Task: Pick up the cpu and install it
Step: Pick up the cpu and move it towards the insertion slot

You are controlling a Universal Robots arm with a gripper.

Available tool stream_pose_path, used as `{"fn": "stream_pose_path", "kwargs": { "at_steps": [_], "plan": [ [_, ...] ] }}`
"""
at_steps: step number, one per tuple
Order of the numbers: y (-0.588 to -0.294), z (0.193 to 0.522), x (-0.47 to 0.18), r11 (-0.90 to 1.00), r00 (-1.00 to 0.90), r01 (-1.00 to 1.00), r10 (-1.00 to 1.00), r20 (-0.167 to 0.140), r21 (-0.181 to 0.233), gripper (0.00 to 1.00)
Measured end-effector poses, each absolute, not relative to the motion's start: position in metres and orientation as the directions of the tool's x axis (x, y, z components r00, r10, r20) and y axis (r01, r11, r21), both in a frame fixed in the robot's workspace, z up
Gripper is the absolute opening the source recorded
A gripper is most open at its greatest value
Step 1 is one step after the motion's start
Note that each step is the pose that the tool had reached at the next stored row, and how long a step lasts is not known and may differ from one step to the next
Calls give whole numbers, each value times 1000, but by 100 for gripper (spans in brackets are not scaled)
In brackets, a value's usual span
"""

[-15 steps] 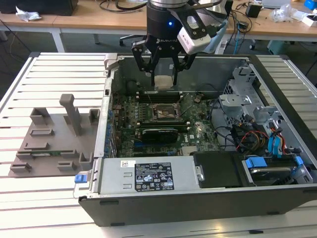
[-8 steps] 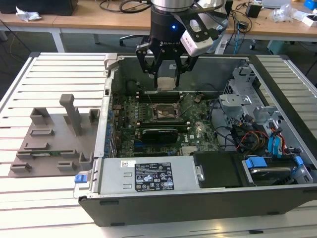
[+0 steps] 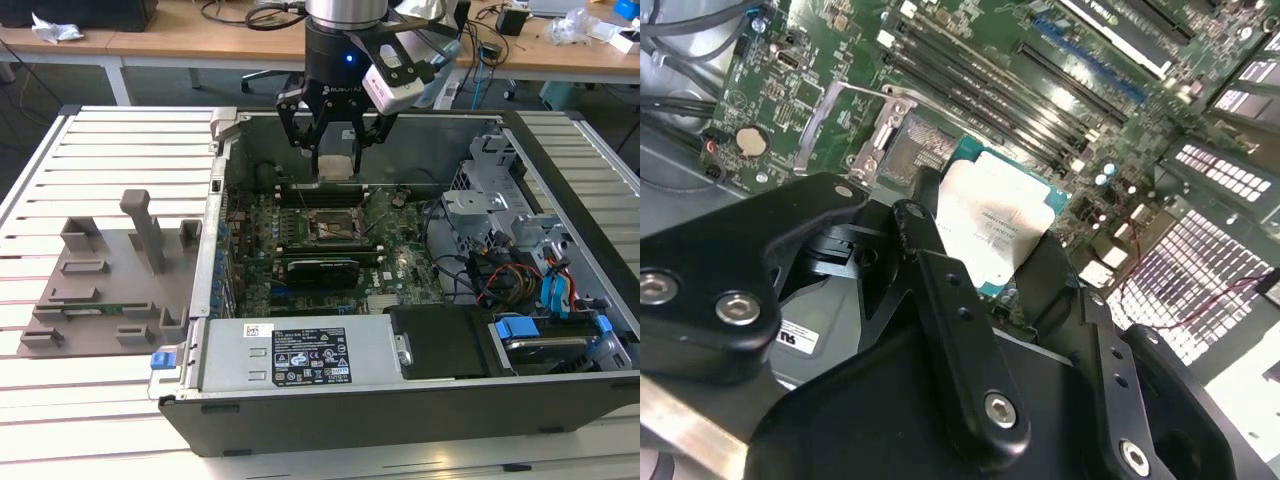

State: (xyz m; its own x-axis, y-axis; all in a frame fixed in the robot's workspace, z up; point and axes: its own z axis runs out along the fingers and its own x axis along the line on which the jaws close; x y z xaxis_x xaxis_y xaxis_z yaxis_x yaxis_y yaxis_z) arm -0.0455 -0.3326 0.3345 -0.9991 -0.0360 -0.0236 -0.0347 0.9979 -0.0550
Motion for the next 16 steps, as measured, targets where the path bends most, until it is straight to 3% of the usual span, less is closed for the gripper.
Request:
{"fn": "stream_pose_path", "kwargs": {
  "at_steps": [16],
  "plan": [
    [-330, 321, -44, 998, -999, -35, -36, -24, -59, 55]
  ]
}}
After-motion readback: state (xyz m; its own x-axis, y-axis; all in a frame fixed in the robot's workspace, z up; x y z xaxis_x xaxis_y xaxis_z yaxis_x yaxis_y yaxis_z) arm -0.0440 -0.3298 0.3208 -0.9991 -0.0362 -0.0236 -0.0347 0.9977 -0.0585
